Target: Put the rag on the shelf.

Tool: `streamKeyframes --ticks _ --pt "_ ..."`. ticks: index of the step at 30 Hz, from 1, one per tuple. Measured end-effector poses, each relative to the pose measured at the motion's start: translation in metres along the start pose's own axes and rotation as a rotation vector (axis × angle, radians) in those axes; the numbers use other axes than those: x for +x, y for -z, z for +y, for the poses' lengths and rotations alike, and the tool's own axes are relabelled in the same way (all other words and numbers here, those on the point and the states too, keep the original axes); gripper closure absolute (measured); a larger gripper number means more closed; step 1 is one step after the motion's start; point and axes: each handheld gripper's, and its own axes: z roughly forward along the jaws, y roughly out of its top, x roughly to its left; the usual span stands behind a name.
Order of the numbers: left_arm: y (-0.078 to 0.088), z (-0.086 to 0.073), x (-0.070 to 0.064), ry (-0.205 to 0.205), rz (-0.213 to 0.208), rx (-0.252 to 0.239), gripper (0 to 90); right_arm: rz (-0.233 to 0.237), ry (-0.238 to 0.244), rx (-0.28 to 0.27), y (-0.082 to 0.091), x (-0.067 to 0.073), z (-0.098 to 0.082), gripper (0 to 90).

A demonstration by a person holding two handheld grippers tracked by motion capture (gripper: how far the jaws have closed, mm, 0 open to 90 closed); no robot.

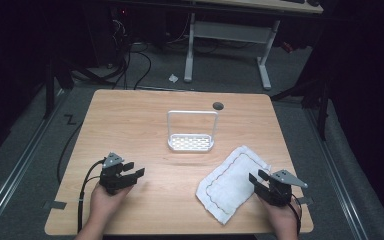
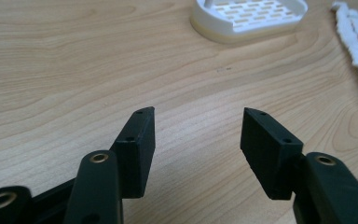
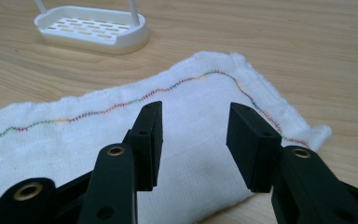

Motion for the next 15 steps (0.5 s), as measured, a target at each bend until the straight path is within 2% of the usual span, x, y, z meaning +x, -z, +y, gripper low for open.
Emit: streamKeyframes --ticks 2,4,5,10,13,15 --pt "-0.003 0.001 -0.002 -0.007 -0.002 0.015 45.3 -0.008 0.0 0.006 0.001 -0.002 -0.002 56.1" --pt "-0.002 0.003 -0.006 -0.004 -0.021 0.003 45.3 -0.013 -0.007 0.014 0.002 -0.006 -0.005 56.0" --pt "-0.002 0.004 -0.009 -0.008 -0.026 -0.005 45.1 -0.007 -0.025 0.019 0.003 -0.011 -0.008 56.0" --pt "-0.007 0.004 -0.019 -0.029 -0.024 -0.003 45.0 -0.002 -0.011 0.027 0.004 -0.016 -0.01 56.1" --pt "-0.01 0.003 -0.028 -0.07 -0.015 0.01 49.1 0.011 -0.025 0.037 0.005 -0.02 -0.011 56.5" --pt "-0.014 0.003 -0.035 -0.081 -0.035 0.019 51.4 0.008 -0.023 0.047 0.007 -0.021 -0.012 58.1"
